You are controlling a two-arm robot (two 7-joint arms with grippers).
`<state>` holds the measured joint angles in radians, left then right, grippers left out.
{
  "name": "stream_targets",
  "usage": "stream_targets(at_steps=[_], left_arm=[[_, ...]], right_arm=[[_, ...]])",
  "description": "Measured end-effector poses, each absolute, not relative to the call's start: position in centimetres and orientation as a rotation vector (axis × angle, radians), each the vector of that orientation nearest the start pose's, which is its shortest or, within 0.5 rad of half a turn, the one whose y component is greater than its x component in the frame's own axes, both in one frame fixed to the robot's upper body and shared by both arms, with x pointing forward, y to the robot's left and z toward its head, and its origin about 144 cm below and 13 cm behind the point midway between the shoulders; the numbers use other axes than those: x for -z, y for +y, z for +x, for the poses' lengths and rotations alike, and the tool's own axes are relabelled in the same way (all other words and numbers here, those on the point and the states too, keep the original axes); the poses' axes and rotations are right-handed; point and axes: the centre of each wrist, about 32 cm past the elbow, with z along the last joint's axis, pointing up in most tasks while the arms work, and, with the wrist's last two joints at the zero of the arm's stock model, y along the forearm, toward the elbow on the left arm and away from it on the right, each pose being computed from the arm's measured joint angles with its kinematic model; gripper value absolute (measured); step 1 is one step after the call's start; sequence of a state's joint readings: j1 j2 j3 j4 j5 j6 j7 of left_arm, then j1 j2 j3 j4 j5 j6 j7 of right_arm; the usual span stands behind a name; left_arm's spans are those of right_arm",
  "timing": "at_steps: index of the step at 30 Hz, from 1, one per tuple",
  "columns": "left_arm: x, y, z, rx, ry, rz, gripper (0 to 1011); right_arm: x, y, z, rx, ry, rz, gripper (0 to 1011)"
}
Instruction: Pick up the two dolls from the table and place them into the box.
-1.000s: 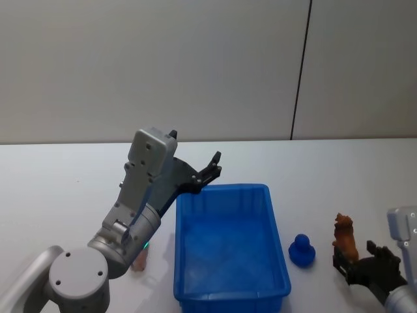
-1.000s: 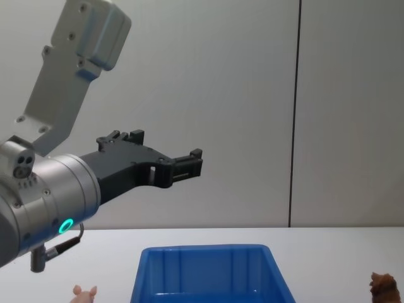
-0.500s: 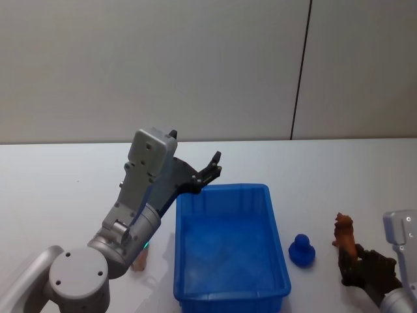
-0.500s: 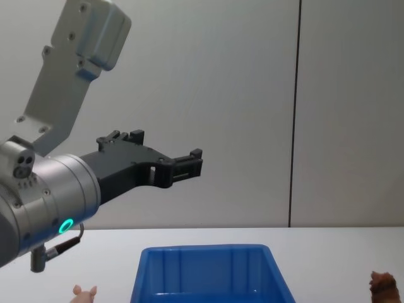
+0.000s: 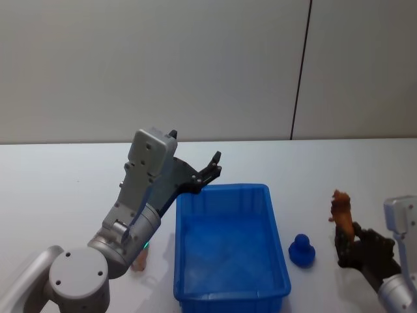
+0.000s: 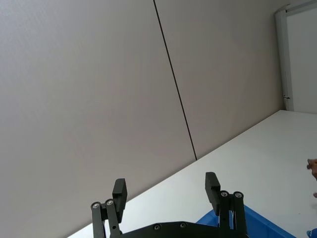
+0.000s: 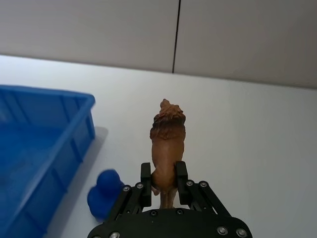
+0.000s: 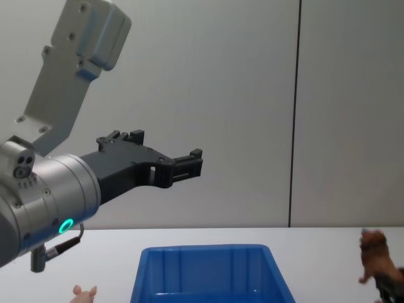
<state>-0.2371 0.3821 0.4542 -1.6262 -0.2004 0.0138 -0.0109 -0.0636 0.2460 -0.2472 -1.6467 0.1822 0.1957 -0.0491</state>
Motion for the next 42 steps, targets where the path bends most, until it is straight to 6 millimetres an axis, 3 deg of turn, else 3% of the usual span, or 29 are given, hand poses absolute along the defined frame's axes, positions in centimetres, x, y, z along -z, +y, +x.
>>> stream_targets(at_steps=[19, 31, 34, 35, 36, 42], left_arm=[[-120.4, 19.8, 49.2, -1.124, -0.268, 0.061, 1001], [-120.4, 19.8, 49.2, -1.124, -0.268, 0.061, 1001], [-120.4, 19.8, 49.2, -1.124, -0.268, 0.061, 1001], [-120.4, 19.8, 49.2, -1.124, -0.268, 0.061, 1001], [-120.4, 19.8, 49.2, -1.124, -0.268, 0.061, 1001], [-120.4, 19.8, 49.2, -1.124, -0.268, 0.061, 1001]], right_arm=[[-116.2, -20.0, 43.3, 1.165, -0.022, -0.084, 278], [-116.8, -18.1, 44.4, 0.996, -0.047, -0.046, 278], [-116.7, -17.4, 44.9, 0.951, -0.045, -0.044, 317], [-116.6, -17.1, 45.1, 0.925, -0.043, -0.043, 384], [-116.5, -16.9, 45.3, 0.914, -0.039, -0.043, 384], [-115.8, -15.6, 46.5, 0.835, -0.017, -0.050, 601]])
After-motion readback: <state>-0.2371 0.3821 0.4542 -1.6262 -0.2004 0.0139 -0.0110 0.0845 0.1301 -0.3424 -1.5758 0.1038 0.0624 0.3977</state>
